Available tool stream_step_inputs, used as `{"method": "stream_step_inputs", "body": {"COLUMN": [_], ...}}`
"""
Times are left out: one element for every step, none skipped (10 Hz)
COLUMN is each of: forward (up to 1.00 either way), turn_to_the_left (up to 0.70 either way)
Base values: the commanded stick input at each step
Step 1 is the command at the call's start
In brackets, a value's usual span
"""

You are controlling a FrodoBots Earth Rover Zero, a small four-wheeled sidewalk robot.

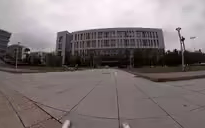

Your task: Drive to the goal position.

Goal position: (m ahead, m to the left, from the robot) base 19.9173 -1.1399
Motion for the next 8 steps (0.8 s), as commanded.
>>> {"method": "stream_step_inputs", "body": {"forward": [1.0, 1.0, 1.0, 1.0, 1.0, 1.0, 1.0, 1.0], "turn_to_the_left": [-0.09, -0.09, 0.0, 0.0, 0.0, 0.0, -0.03, 0.0]}}
